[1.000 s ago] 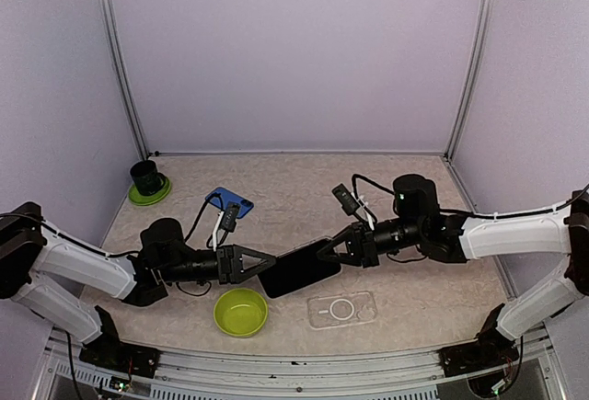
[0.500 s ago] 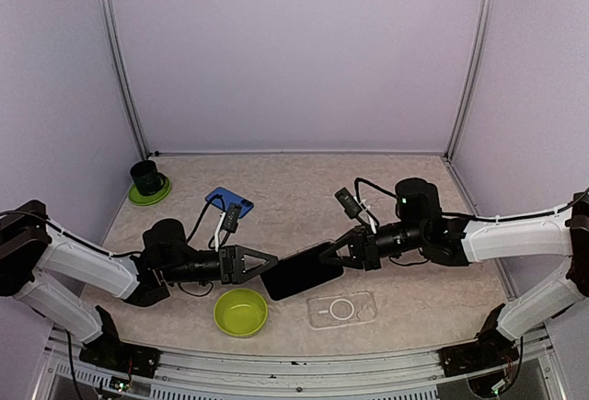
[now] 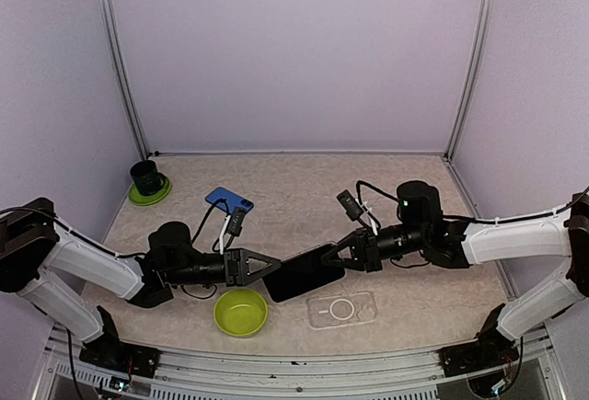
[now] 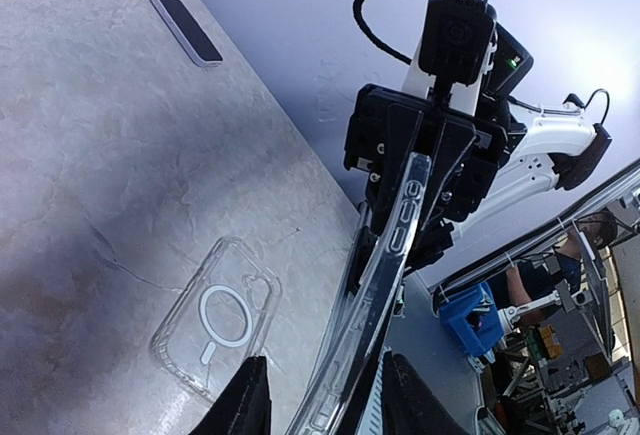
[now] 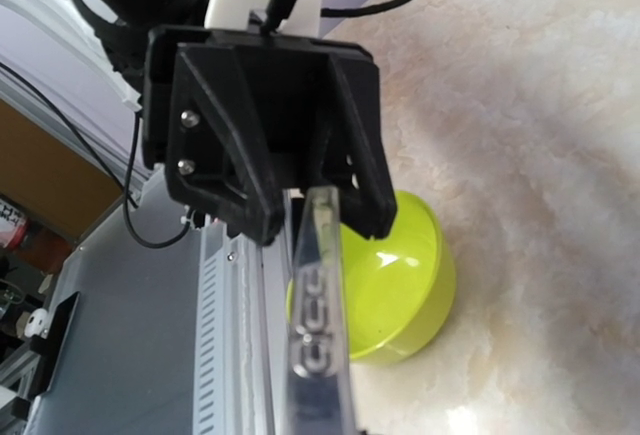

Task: Put the phone into the phone case
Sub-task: Press the phone case against the phone.

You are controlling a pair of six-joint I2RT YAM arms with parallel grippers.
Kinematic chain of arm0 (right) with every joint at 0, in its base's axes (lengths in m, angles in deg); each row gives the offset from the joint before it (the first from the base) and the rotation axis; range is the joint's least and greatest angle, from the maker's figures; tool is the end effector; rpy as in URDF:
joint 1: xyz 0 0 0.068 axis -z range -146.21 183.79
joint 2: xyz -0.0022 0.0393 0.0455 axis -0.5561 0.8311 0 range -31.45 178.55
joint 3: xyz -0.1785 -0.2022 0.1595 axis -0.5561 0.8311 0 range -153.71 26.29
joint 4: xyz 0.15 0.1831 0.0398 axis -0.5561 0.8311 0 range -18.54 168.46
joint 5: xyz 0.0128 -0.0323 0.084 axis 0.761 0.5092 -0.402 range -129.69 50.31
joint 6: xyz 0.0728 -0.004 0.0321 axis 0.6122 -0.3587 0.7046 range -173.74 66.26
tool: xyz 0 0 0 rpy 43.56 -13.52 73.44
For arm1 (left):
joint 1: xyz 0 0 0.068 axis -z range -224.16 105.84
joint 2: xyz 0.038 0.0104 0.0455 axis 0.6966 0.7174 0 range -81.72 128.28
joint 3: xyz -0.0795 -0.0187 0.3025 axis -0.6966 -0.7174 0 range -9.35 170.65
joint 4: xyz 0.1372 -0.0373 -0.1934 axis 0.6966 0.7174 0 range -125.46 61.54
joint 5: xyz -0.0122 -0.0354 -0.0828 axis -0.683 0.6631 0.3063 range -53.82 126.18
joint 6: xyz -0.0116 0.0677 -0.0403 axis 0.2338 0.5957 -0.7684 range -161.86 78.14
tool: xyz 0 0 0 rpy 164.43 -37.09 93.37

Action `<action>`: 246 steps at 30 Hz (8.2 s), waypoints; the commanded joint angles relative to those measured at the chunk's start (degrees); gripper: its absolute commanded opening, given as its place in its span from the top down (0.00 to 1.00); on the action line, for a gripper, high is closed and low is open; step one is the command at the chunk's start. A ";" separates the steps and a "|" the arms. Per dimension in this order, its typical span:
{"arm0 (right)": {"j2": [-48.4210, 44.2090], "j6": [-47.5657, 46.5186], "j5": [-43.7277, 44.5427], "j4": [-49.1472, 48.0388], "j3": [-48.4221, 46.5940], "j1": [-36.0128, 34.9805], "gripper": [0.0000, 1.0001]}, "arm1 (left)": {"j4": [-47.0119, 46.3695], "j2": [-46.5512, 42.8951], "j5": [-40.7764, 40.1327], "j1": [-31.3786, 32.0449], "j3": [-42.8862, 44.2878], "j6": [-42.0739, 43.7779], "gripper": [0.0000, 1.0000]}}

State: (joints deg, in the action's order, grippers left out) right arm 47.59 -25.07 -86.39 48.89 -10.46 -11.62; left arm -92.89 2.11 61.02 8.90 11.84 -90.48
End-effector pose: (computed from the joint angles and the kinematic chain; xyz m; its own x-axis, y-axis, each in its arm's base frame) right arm 0.1614 0.2347 0.2678 -0.6729 -0.2138 -0.7081 -0.7368 0.1097 0.6671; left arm 0.1442 -0.2396 0.2355 -0.7690 -0.1103 -0.6296 0.6046 0.1939 -0.7725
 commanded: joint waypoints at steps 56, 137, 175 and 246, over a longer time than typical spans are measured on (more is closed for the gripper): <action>-2.98 0.73 2.57 -5.08 2.41 4.09 1.00 | -2.59 1.15 0.82 0.37 3.10 1.40 1.00; 5.90 29.12 -5.58 -30.18 -0.06 3.32 0.64 | 4.83 -5.18 -1.66 -1.58 3.89 2.73 1.00; 13.12 44.71 -9.89 -57.10 3.53 2.32 1.00 | -23.48 -1.72 12.35 -3.10 -1.23 -8.73 0.58; -0.03 28.03 -4.50 -29.77 -0.44 1.96 1.00 | 1.29 -5.30 4.77 1.87 4.95 2.84 0.49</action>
State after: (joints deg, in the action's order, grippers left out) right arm 50.35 6.90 -92.77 15.91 -9.22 -9.61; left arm -92.70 -4.25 65.74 10.34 15.21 -89.04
